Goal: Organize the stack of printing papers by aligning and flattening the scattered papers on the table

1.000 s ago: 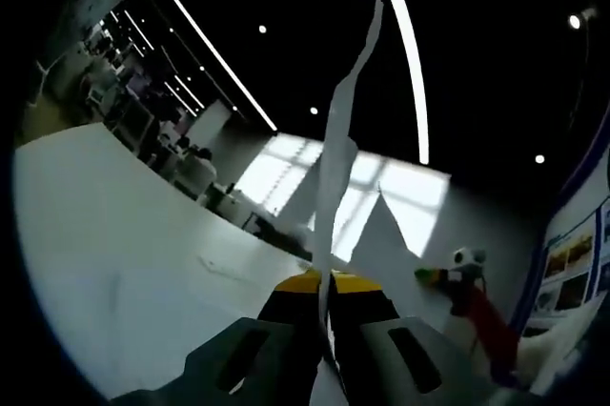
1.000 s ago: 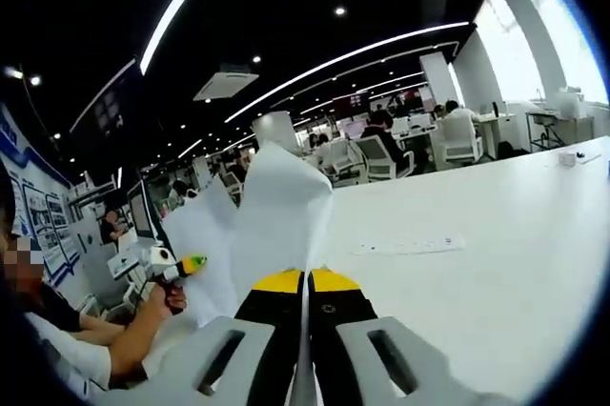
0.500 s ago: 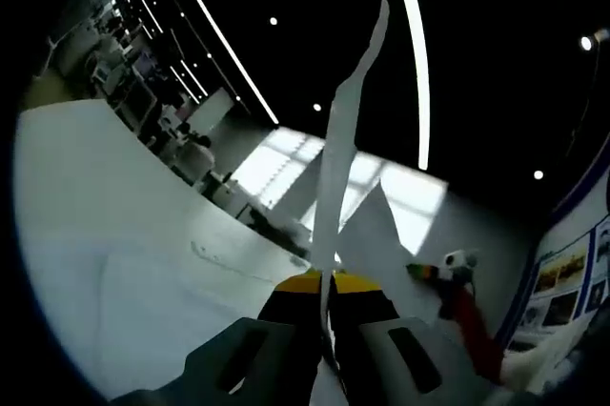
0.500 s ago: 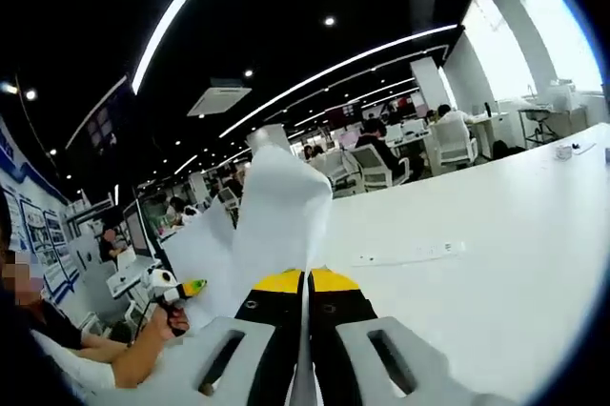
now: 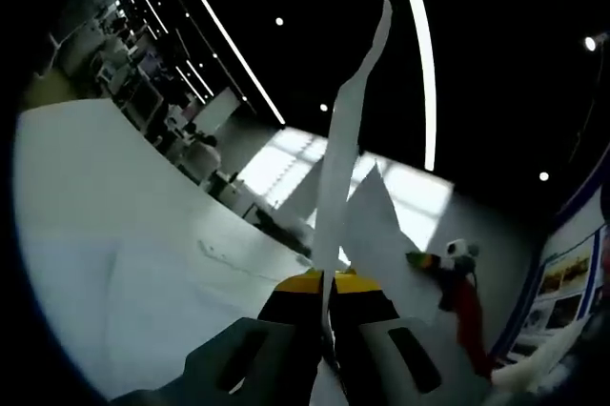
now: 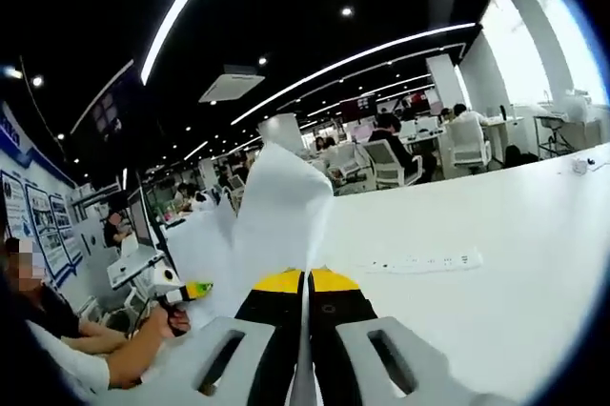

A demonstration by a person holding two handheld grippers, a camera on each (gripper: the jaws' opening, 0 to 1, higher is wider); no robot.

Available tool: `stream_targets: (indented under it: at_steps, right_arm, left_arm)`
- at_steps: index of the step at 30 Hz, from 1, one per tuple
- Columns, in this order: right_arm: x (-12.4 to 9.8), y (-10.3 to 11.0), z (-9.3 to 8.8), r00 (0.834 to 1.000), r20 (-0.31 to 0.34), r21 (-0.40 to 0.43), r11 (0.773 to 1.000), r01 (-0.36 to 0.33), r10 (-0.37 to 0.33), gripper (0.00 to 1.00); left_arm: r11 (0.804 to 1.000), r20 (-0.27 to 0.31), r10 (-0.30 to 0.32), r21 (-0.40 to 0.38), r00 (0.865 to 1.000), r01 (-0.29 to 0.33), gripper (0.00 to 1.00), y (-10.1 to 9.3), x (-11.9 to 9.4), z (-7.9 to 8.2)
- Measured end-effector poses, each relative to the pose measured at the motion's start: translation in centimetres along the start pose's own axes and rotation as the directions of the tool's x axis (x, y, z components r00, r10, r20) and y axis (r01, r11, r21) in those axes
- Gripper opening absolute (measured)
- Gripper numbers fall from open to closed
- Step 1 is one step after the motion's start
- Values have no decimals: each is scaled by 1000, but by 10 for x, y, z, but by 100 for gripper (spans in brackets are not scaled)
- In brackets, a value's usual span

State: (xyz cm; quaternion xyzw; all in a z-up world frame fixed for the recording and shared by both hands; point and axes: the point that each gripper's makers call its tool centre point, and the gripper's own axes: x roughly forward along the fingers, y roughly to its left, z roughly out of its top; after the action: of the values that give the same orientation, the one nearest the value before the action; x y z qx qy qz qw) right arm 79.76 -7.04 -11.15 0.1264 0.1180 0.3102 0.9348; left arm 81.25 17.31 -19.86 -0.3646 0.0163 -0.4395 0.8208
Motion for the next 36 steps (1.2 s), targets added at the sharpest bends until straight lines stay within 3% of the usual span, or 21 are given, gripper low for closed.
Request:
stream_targets:
  at_steps: [8, 20, 29, 36]
  right_arm:
    - [23, -6, 1, 998, 28, 22, 998, -50, 50, 0]
    - [27, -29, 12, 995, 79, 76, 995, -61, 55, 0]
    - [48, -11, -4, 990, 46, 106, 985, -134, 130, 0]
    - [70, -11, -6, 994, 54, 97, 990, -98, 93, 0]
  left_arm:
    - [1000, -7, 18, -17, 1000, -18, 5, 8, 1, -5]
    - [996, 23, 24, -87, 999, -22, 5, 16, 0, -4]
    - [993, 27, 25, -114, 999, -22, 5, 18, 1, -6]
    - [992, 29, 11, -124, 1000, -8, 5, 14, 1, -7]
